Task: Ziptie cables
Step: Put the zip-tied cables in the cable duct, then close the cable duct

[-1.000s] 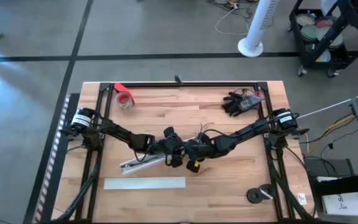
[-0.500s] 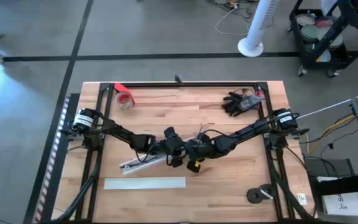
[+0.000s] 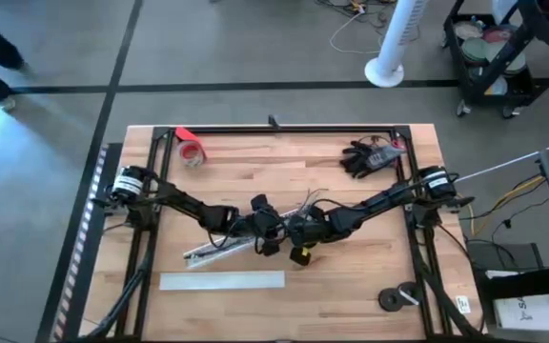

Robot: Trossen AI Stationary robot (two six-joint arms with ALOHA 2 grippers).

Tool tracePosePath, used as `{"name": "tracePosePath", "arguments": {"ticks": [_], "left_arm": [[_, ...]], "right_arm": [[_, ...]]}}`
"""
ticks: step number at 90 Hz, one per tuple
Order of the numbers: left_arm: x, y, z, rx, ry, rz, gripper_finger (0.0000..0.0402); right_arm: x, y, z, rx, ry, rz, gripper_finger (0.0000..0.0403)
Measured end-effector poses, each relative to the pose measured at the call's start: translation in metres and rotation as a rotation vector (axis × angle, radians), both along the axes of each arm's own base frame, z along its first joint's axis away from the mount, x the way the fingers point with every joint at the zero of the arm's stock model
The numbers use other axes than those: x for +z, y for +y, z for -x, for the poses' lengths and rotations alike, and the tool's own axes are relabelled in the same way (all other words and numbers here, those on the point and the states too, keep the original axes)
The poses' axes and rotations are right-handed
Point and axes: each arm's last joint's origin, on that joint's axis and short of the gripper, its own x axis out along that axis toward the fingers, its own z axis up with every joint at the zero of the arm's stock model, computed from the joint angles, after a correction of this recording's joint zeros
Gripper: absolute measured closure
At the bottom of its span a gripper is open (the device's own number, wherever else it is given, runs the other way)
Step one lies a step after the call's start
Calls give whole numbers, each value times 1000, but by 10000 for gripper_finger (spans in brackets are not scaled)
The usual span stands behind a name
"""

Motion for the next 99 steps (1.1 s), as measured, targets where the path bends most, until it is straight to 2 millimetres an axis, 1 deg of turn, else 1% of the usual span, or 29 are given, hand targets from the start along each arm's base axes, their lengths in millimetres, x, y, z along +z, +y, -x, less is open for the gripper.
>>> {"name": "tracePosePath", "arguments": {"ticks": [12,31,41,54,64,70,78,88,99], "left_arm": [[2,0,1,-2,0,2,303],[5,0,3,-3,10,1,303],[7,0,3,-3,4,6,303],[19,-5,3,-24,-36,24,303],[32,-10,7,-41,-66,31,303],[41,-13,10,-52,-83,34,303],[52,-17,16,-67,-93,37,303],[65,-23,25,-92,-89,39,303],[78,-34,36,-169,-83,64,303]], "right_arm": [[0,0,2,0,28,3,364],[9,2,3,67,108,-57,271],[20,4,3,84,160,-47,231],[41,6,2,117,175,-25,196],[59,9,2,154,153,9,177],[75,10,2,183,105,53,170],[98,14,6,208,30,156,164],[126,22,17,228,-77,275,163],[143,36,29,244,-173,301,168]]}}
